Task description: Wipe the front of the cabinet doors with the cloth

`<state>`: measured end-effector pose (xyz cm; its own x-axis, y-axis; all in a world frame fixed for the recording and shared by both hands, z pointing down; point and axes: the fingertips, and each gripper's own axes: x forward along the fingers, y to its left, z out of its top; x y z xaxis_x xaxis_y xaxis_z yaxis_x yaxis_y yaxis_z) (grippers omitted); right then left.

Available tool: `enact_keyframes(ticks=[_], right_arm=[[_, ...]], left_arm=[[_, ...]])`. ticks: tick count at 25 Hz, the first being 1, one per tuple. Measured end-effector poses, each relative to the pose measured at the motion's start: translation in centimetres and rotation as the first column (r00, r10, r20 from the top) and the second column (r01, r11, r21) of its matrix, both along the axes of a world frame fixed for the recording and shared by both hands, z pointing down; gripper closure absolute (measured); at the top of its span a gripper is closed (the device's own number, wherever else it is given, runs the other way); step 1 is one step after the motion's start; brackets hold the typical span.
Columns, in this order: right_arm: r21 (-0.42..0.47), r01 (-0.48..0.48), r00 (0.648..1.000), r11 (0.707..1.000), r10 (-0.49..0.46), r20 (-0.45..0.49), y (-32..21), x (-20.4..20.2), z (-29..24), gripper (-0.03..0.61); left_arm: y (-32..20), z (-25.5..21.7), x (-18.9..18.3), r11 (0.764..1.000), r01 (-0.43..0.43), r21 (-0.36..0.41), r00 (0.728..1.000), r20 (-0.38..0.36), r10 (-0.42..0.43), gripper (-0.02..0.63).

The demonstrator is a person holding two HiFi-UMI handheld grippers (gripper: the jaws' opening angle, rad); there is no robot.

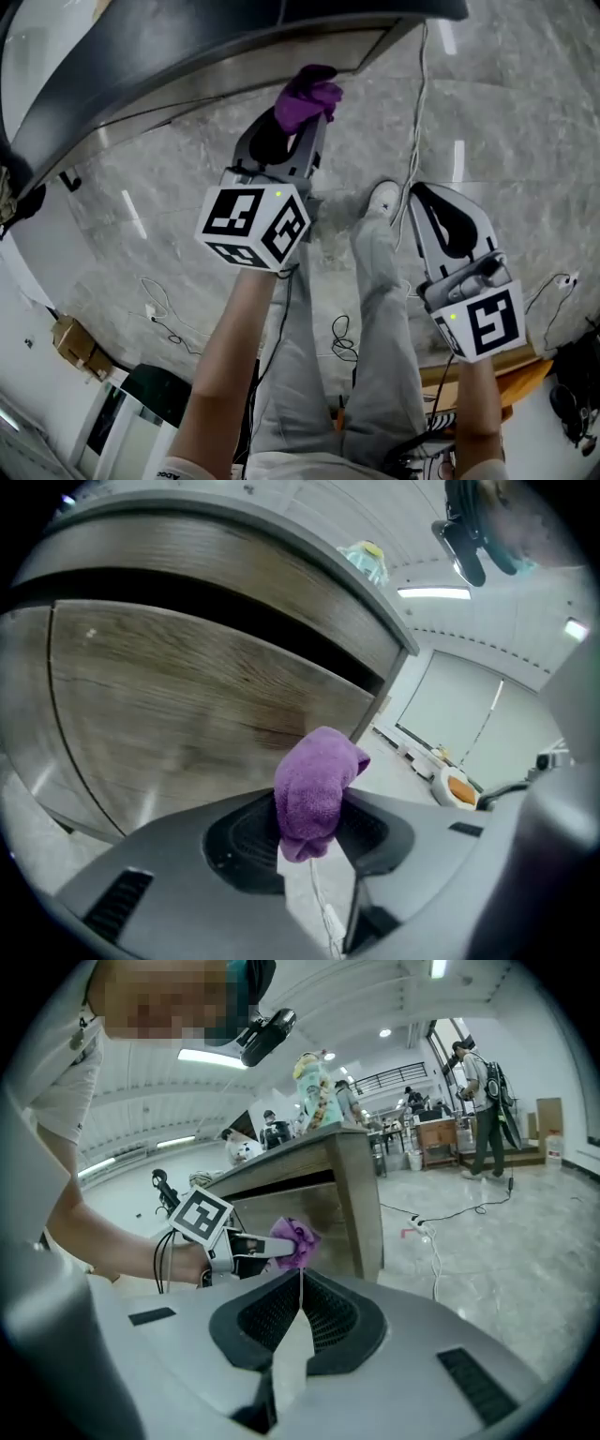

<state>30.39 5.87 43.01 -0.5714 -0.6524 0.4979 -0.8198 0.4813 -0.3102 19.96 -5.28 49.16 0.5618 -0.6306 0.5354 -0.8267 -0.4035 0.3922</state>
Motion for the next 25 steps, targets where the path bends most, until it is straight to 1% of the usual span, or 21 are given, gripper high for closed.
enact_keyframes(ticks=[3, 5, 9, 12, 16, 19, 22, 25], right_arm=[[-0.022, -0.028, 1.0, 0.999, 0.027, -0.006, 1.0, 2.6, 1.2, 0.549], [-0.036, -0.043, 0.999, 0.998, 0.043, -0.007, 1.6, 3.8, 2.0, 0.549], [-0.047, -0.067, 0.998, 0.997, 0.067, -0.011, 2.0, 4.8, 2.8, 0.549], [-0.043, -0.084, 0.996, 0.996, 0.084, -0.008, 2.0, 4.3, 2.8, 0.549], [-0.028, -0.087, 0.996, 0.996, 0.087, 0.005, 1.4, 2.3, 2.3, 0.549], [-0.021, -0.074, 0.997, 0.997, 0.074, 0.011, 0.5, -0.2, 2.1, 0.549], [-0.018, -0.047, 0.999, 0.999, 0.048, 0.015, -0.1, -2.9, 2.1, 0.549], [-0.018, -0.016, 1.0, 1.0, 0.016, 0.016, -0.4, -5.8, 2.2, 0.549]], left_arm=[[-0.8, 0.8, 3.8, 1.0, -0.029, -0.007, 0.999, -0.016, 0.029, 0.468], [-1.7, 1.4, 5.4, 0.999, -0.033, -0.012, 0.999, -0.019, 0.033, 0.468], [-3.5, 2.0, 5.9, 1.0, -0.02, -0.023, 0.999, -0.028, 0.019, 0.468], [-3.6, 1.9, 5.5, 0.999, -0.043, -0.015, 0.999, -0.015, 0.043, 0.468], [-3.5, 1.7, 3.7, 0.998, -0.06, -0.011, 0.998, -0.001, 0.06, 0.468], [-3.9, 1.7, 1.5, 0.998, -0.058, -0.012, 0.998, 0.007, 0.058, 0.468], [-4.1, 2.0, -1.9, 0.999, -0.036, -0.019, 0.999, 0.021, 0.036, 0.468], [-4.3, 2.4, -6.0, 1.0, 0.001, -0.025, 0.999, 0.04, 0.0, 0.468]])
